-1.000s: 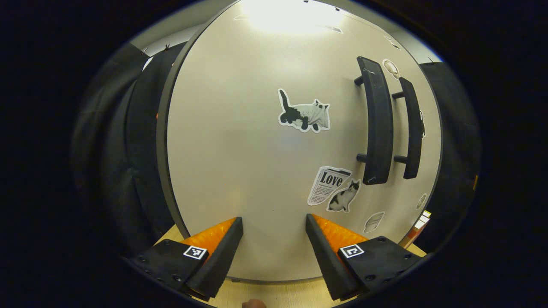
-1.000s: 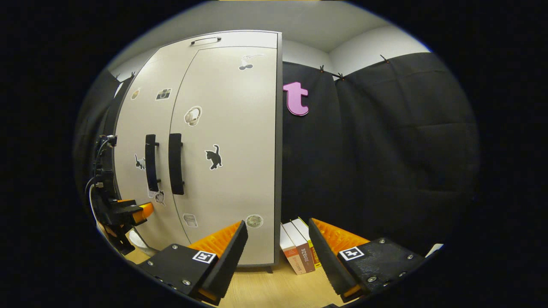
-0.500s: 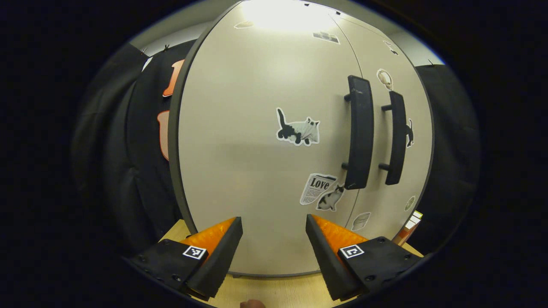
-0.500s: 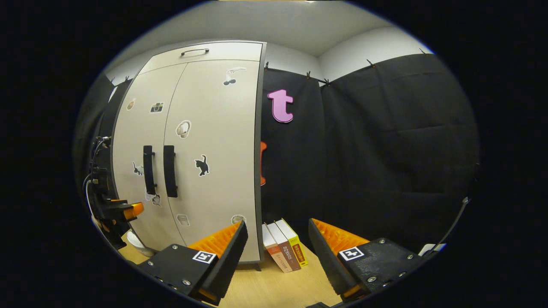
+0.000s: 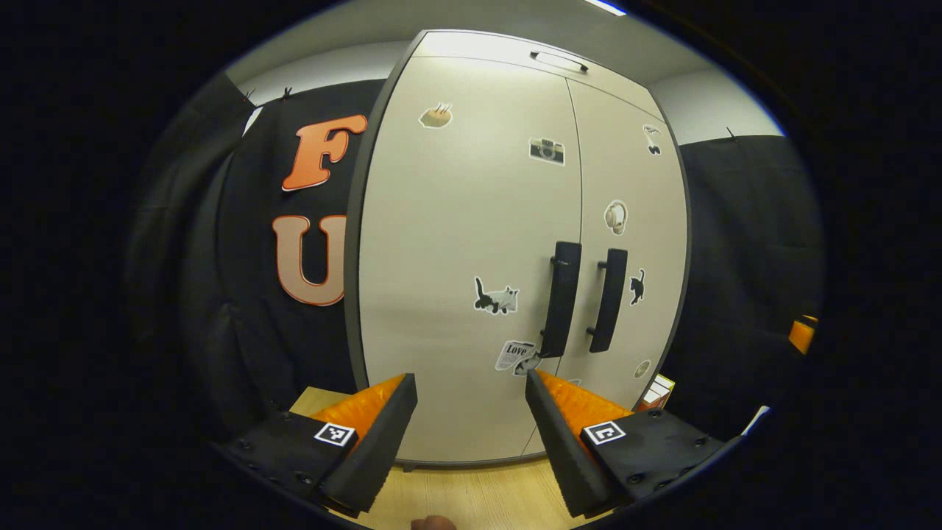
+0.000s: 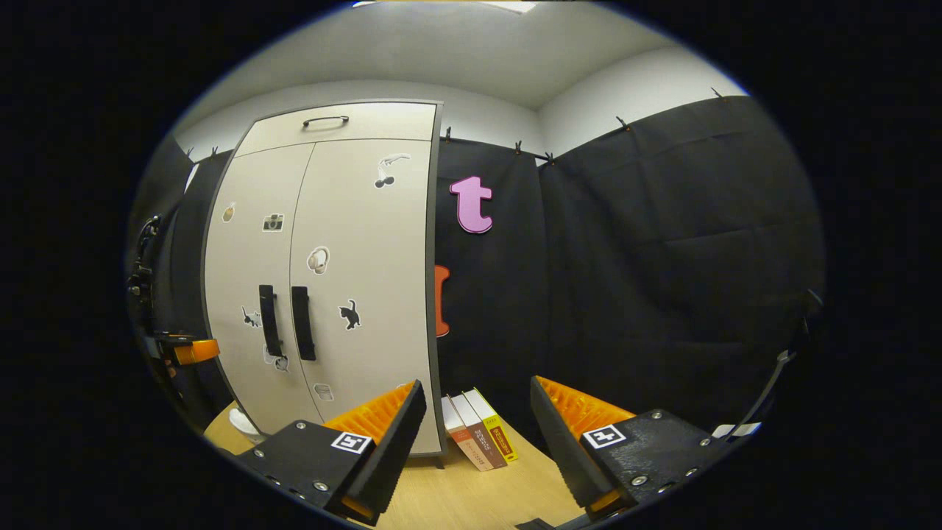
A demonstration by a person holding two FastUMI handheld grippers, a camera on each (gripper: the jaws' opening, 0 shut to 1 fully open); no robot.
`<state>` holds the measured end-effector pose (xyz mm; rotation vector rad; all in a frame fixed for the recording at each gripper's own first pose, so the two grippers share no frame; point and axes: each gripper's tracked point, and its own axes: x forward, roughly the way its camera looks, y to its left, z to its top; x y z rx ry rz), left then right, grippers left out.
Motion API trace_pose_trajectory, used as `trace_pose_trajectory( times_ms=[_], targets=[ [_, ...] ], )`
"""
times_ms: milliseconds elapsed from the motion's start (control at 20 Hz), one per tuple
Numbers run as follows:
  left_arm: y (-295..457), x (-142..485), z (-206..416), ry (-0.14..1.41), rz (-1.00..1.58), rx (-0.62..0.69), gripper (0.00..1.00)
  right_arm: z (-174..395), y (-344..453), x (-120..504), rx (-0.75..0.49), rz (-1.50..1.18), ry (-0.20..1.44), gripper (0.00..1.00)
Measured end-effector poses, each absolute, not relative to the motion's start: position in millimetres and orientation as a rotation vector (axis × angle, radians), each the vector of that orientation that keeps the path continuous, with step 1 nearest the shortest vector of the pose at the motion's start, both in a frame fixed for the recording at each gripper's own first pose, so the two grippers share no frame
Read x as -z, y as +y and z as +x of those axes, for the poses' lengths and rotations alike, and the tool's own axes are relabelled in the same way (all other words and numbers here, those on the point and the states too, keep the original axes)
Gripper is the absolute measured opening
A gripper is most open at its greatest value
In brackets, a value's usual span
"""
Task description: Grab one shoe with the right hand and put it into the shoe cabinet, grab the other shoe with the left hand and put it into the shoe cabinet; then close the right door with the right hand and the left door with the left hand.
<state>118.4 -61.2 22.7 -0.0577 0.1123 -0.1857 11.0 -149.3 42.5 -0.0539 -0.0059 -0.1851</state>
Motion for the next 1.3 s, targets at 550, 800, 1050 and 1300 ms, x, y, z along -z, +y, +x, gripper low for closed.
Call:
trace_pose_trajectory(
  times_ms=[550,800,1050,1300],
  targets=[
    [-29.8,-71.4,91.8,0.039,-0.068,0.161,0.97,-6.8,-137.4,-62.3,0.168,-0.069,-0.043,0.89],
    [-24.4,-77.3,86.1,0.030,-0.073,0.158,0.97,-5.7,-133.6,-64.1,0.156,-0.065,-0.047,0.89],
    [-19.6,-84.8,83.3,0.018,-0.075,0.151,0.97,-4.8,-130.9,-62.2,0.147,-0.061,-0.044,0.89],
    [-19.2,-93.5,80.1,0.002,-0.079,0.154,0.95,-4.0,-131.1,-61.9,0.146,-0.061,-0.043,0.89]
  ],
)
